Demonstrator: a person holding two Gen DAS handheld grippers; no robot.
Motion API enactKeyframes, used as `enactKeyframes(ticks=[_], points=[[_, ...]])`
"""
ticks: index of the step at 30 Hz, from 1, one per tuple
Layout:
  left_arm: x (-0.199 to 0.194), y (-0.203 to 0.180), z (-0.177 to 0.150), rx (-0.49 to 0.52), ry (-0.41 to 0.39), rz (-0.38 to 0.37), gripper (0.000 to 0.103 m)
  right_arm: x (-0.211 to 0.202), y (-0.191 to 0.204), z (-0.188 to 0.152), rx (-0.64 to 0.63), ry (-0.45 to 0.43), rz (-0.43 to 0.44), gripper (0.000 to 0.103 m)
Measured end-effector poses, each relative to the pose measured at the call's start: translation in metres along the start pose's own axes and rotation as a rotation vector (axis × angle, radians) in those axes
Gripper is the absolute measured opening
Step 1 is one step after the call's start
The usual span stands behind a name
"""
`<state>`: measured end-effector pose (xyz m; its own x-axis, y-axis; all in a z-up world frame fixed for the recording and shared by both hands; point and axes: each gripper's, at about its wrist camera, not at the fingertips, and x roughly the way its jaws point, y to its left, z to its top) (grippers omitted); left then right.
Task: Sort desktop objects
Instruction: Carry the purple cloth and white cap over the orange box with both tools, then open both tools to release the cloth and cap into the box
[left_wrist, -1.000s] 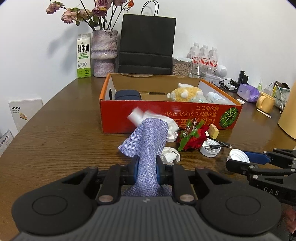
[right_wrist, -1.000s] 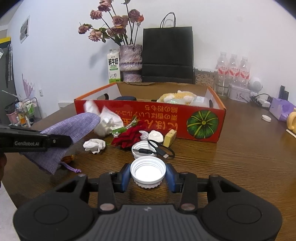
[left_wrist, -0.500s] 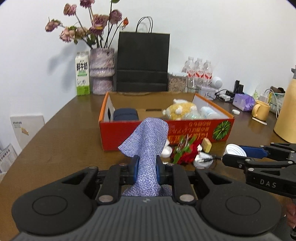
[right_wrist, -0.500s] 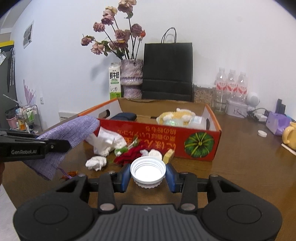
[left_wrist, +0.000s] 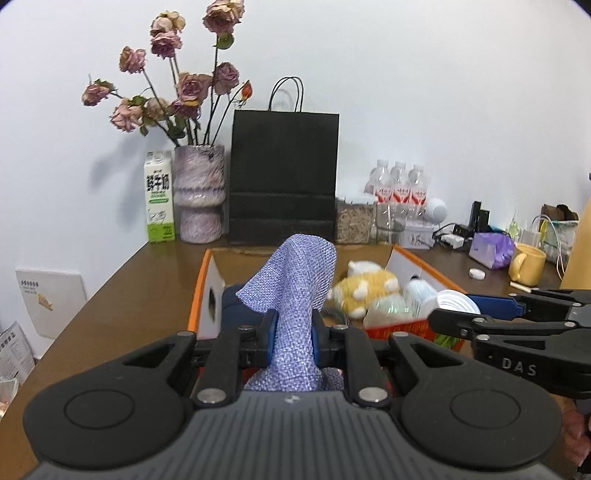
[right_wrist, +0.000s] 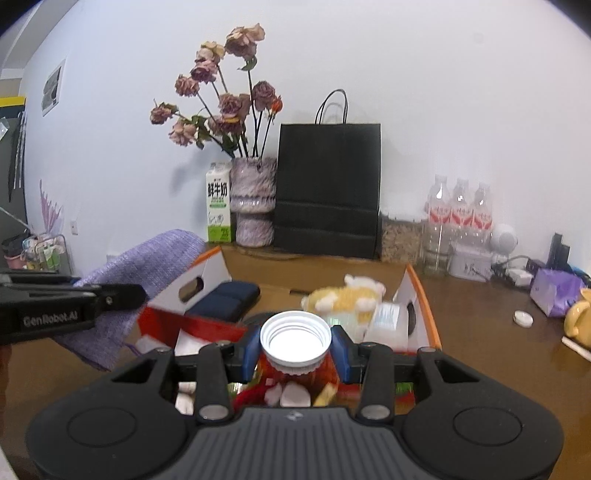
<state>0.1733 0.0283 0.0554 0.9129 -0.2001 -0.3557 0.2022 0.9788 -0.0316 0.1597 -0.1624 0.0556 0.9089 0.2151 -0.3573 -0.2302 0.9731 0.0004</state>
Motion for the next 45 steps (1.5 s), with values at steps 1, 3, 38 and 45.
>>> enactKeyframes(ticks=[1, 3, 38, 45], points=[[0.005, -0.001, 0.003, -0.001, -0.004, -0.003, 0.018, 0.005, -0.001, 0.004, 0.001, -0.004, -0.002, 0.039], [0.017, -0.003, 0.008, 0.001, -0.011, -0.008, 0.018, 0.016, -0.003, 0.012, 0.003, -0.008, -0.005, 0.039], [0.134, 0.004, 0.004, 0.065, 0.010, 0.187, 0.055, 0.129, -0.010, 0.016, 0.020, 0.080, 0.024, 0.041], [0.122, 0.011, 0.006, 0.030, -0.083, 0.279, 0.103, 0.117, -0.020, 0.020, 0.058, 0.015, -0.036, 0.087]])
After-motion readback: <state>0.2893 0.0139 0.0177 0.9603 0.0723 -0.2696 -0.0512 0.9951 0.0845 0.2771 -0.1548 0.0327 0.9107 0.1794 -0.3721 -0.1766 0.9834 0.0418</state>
